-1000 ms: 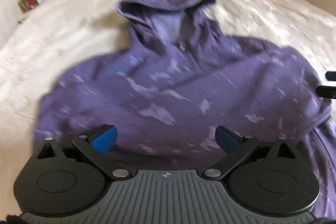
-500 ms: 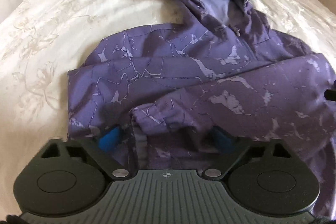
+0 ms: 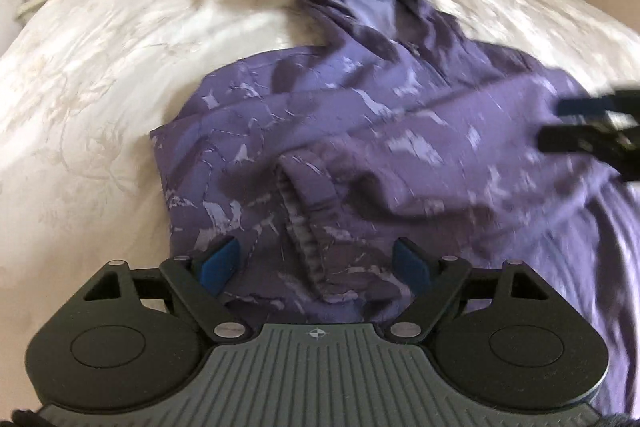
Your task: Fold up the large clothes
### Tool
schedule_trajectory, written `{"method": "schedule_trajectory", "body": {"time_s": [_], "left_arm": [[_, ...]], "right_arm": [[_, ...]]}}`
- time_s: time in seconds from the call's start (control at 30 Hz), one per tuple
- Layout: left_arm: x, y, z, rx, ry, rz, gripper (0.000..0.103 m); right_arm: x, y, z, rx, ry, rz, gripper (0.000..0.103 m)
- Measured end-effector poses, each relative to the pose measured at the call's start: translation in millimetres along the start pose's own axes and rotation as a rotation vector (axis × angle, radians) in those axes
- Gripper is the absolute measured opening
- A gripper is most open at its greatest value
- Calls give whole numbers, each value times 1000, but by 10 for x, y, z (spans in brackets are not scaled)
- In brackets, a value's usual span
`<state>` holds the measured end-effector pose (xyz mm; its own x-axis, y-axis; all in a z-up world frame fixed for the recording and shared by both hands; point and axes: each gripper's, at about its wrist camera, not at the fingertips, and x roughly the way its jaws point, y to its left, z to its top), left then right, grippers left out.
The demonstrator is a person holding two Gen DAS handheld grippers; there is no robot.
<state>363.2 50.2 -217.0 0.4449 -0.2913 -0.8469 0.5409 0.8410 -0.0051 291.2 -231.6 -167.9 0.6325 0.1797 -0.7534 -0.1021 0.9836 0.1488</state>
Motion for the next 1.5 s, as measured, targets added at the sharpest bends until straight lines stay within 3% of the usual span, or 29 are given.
{"method": "schedule_trajectory", "body": {"time_s": [0.1,0.2,0.37,0.47,0.6,0.73,0.83,0.93,1.0,1.07,1.1,1.13,1.23,1.33,1.43,1.5], "left_arm": [[-18,-36,-69,87,-3,-1,83],[-38,-40,-142,112,-19,-12,83],[-111,-25,-266,158,-33,-21,83],[-182,-73,-337,221,-33,0,83],[-446,-25,-360,151,-82,-33,83],[-588,92,-264,-15,-117,-89,84],[-536,104,-139,-69,-125,-98,84],[-385,-3,41,-47,-135,-65,84],[-213,-71,138,-35,-130,-14,84],[63,-75,169,-48,-68,64,84],[246,-54,161,-57,-1,109,84],[357,-26,139,-62,31,120,92],[352,27,129,-88,18,104,94],[26,48,41,-119,-48,69,94],[-393,81,-200,-222,-116,42,95],[-632,83,-459,-296,-114,34,95]], "right_arm": [[211,275,122,-44,18,46,72],[473,523,204,-105,69,79,72],[1065,823,259,-208,192,35,73],[1209,807,340,-167,197,20,76],[883,609,403,-4,113,78,74],[410,278,248,110,47,26,74],[100,-50,51,168,25,-94,74],[-43,-283,-149,182,43,-235,74],[-45,-419,-298,196,85,-316,75],[88,-528,-443,168,189,-367,75],[111,-560,-503,148,192,-357,77],[100,-574,-531,125,169,-342,78],[22,-628,-500,115,163,-304,78],[-220,-663,-554,142,117,-279,79],[-551,-763,-684,201,59,-256,87],[-816,-837,-850,237,52,-250,89]]}}
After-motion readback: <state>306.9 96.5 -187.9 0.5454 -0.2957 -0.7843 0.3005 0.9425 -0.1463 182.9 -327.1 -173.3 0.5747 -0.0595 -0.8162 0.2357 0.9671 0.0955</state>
